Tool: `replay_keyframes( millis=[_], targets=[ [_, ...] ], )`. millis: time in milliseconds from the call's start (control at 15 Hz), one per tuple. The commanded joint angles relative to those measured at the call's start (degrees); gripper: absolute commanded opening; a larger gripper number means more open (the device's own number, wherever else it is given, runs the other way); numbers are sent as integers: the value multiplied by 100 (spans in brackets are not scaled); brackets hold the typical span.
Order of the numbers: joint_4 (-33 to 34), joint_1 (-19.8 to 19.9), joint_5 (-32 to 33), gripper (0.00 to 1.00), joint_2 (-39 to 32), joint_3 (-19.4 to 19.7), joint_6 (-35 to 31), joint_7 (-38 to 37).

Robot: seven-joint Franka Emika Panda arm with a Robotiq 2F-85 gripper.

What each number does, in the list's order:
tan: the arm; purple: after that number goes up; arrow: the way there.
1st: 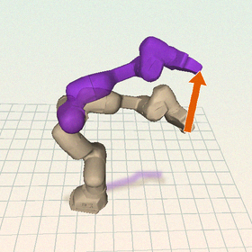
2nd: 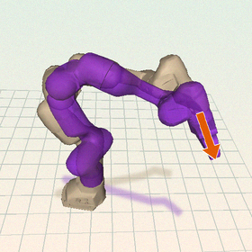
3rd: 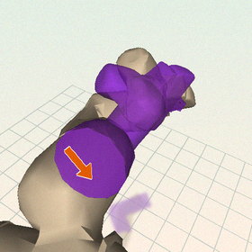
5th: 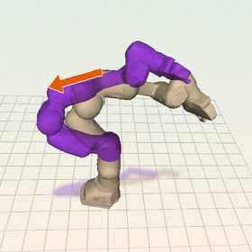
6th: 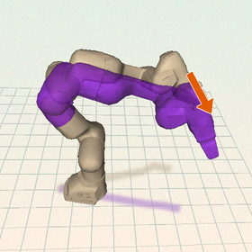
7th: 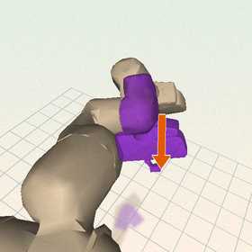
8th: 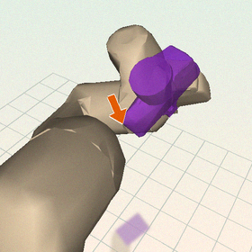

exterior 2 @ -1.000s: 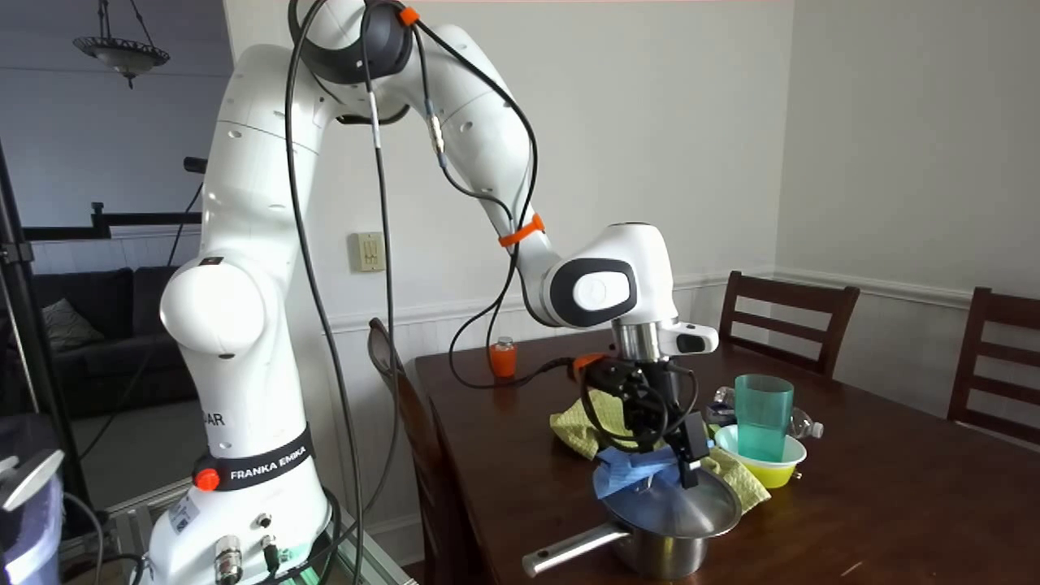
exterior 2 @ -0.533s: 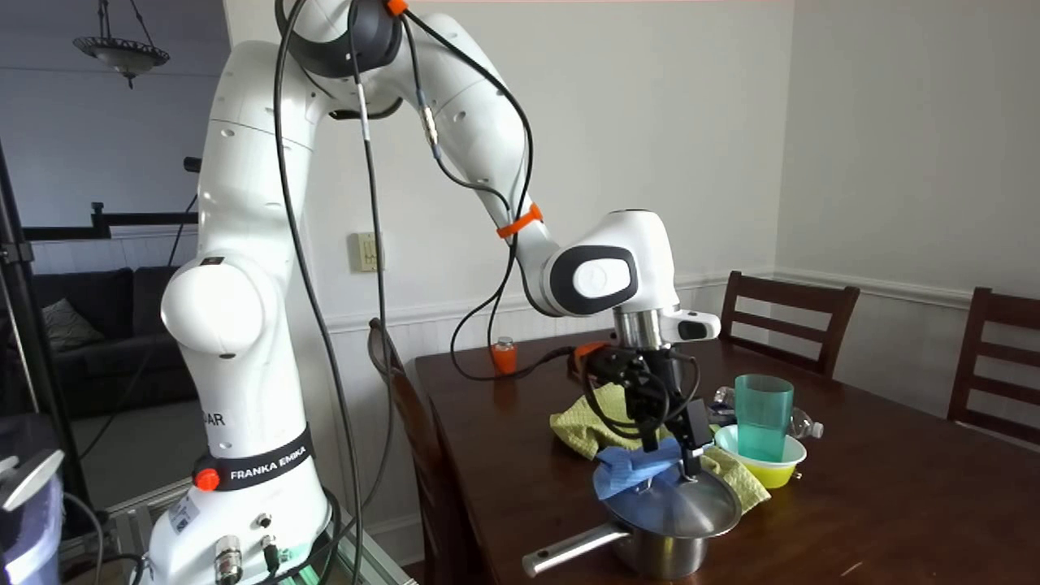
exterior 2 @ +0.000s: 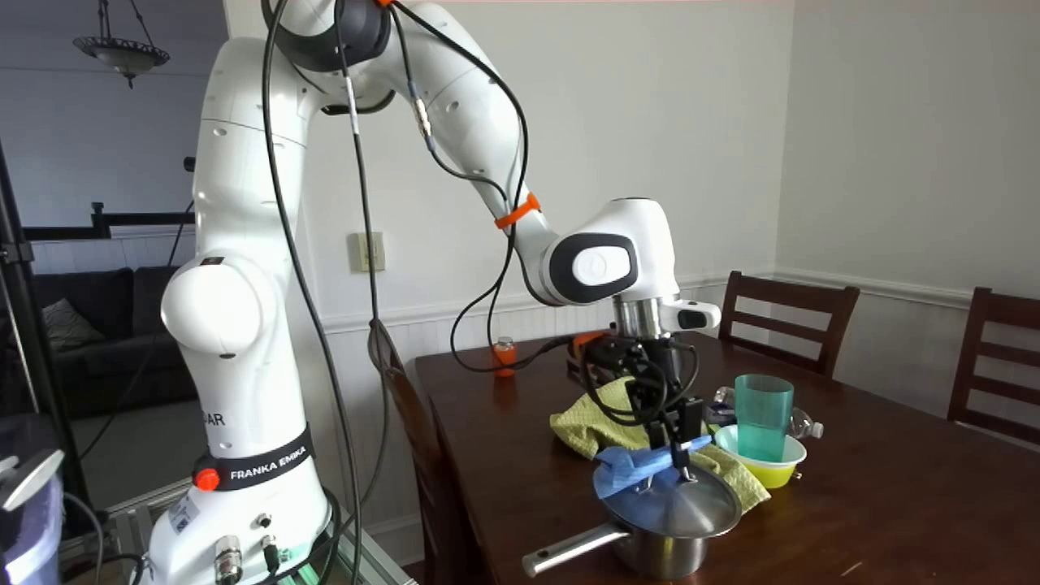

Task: Use the blue cloth to put the silver lid on the pot

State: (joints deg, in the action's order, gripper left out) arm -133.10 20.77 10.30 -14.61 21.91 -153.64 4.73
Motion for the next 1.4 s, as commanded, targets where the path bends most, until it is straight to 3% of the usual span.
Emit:
replay_keyframes(
  millis=[0,200,267,467,733,1000,1333],
  targets=[
    [-50,-15,86,22,220,58,146,19],
    [-70,-29,125,2,292,69,145,4],
    [-77,-31,133,0,313,71,142,0],
    [-91,-37,159,0,384,69,179,-2],
    [-100,-28,139,11,402,50,230,12],
    [-185,36,-144,0,518,-83,181,201],
    [-262,38,-301,1,728,-187,154,320]
  ],
)
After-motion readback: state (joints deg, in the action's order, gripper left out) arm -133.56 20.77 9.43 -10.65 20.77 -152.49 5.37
